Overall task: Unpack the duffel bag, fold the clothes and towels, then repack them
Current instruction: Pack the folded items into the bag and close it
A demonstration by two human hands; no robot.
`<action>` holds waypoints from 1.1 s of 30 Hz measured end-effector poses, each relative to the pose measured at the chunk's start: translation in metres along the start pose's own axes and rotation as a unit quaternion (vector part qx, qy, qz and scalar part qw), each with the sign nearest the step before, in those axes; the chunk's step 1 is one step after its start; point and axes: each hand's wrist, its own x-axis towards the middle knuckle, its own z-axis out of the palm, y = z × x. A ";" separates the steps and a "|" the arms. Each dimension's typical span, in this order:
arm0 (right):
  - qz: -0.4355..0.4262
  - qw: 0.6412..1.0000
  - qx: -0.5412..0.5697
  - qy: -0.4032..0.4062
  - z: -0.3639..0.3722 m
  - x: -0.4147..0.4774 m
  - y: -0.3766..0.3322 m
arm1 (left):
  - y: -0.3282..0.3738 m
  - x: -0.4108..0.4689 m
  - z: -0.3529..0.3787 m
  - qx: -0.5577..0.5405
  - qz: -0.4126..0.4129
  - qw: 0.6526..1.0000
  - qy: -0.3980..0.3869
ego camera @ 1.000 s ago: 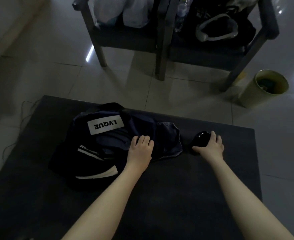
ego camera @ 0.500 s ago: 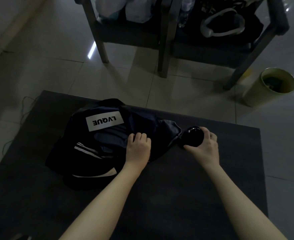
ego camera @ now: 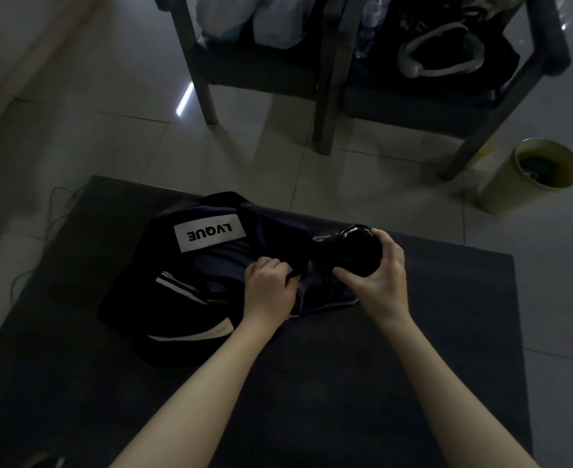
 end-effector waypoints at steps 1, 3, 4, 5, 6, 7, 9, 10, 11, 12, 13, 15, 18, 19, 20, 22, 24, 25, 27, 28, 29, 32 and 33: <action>0.011 1.000 -0.014 -0.024 0.001 0.003 0.002 | 0.000 0.000 -0.002 -0.022 -0.013 1.000 0.007; 0.043 0.994 -0.056 -0.085 0.009 0.005 0.010 | 0.001 0.001 -0.007 -0.059 -0.035 0.998 0.016; 0.056 0.989 -0.075 -0.112 0.015 0.004 0.015 | 0.002 0.001 -0.009 -0.074 -0.042 0.996 0.019; 0.066 0.986 -0.086 -0.130 0.023 0.002 0.020 | 0.003 0.001 -0.012 -0.089 -0.047 0.995 0.023; 0.074 0.984 -0.088 -0.138 0.032 0.000 0.023 | 0.004 0.001 -0.014 -0.103 -0.052 0.993 0.027; 0.081 0.983 -0.089 -0.139 0.042 -0.003 0.024 | 0.004 0.001 -0.016 -0.115 -0.053 0.991 0.032; 0.084 0.981 -0.097 -0.147 0.061 -0.004 0.023 | 0.004 -0.001 -0.020 -0.136 -0.048 0.989 0.038; 0.086 0.980 -0.093 -0.157 0.068 -0.003 0.023 | 0.003 -0.002 -0.022 -0.143 -0.044 0.988 0.039; 0.090 0.979 -0.079 -0.168 0.073 -0.001 0.024 | 0.002 -0.003 -0.024 -0.150 -0.041 0.987 0.038; 0.091 0.978 -0.056 -0.179 0.074 0.000 0.025 | 0.000 -0.004 -0.027 -0.159 -0.041 0.986 0.036; 0.091 0.977 -0.027 -0.189 0.074 0.001 0.026 | -0.001 -0.005 -0.028 -0.170 -0.044 0.984 0.033; 0.097 0.976 0.033 -0.192 0.070 -0.001 0.028 | -0.002 -0.005 -0.030 -0.198 -0.059 0.978 0.022; 0.149 0.970 0.078 -0.177 0.068 -0.002 0.032 | 0.004 -0.006 -0.033 -0.240 -0.085 0.967 0.021; 0.163 0.966 0.085 -0.181 0.068 -0.001 0.033 | 0.007 -0.007 -0.034 -0.248 -0.086 0.965 0.029; 0.172 0.962 0.096 -0.188 0.070 -0.001 0.034 | 0.010 -0.007 -0.036 -0.252 -0.083 0.963 0.037; 0.174 0.957 0.118 -0.200 0.075 -0.001 0.033 | 0.016 -0.007 -0.038 -0.264 -0.077 0.960 0.046; 0.172 0.956 0.138 -0.192 0.080 -0.004 0.028 | 0.020 -0.007 -0.039 -0.284 -0.078 0.955 0.042; 0.175 0.956 0.149 -0.182 0.083 -0.005 0.026 | 0.021 -0.008 -0.039 -0.290 -0.081 0.953 0.038; 0.191 0.954 0.165 -0.160 0.088 -0.008 0.027 | 0.022 -0.010 -0.040 -0.295 -0.083 0.951 0.034; 0.197 0.953 0.169 -0.155 0.089 -0.008 0.028 | 0.022 -0.012 -0.040 -0.296 -0.081 0.951 0.033; 0.202 0.951 0.174 -0.159 0.092 -0.009 0.031 | 0.022 -0.014 -0.041 -0.296 -0.079 0.951 0.032; 0.244 0.920 0.235 -0.198 0.097 -0.010 0.035 | 0.022 -0.015 -0.043 -0.298 -0.078 0.951 0.023; 0.266 0.902 0.267 -0.209 0.099 -0.010 0.035 | 0.021 -0.014 -0.045 -0.301 -0.083 0.950 0.021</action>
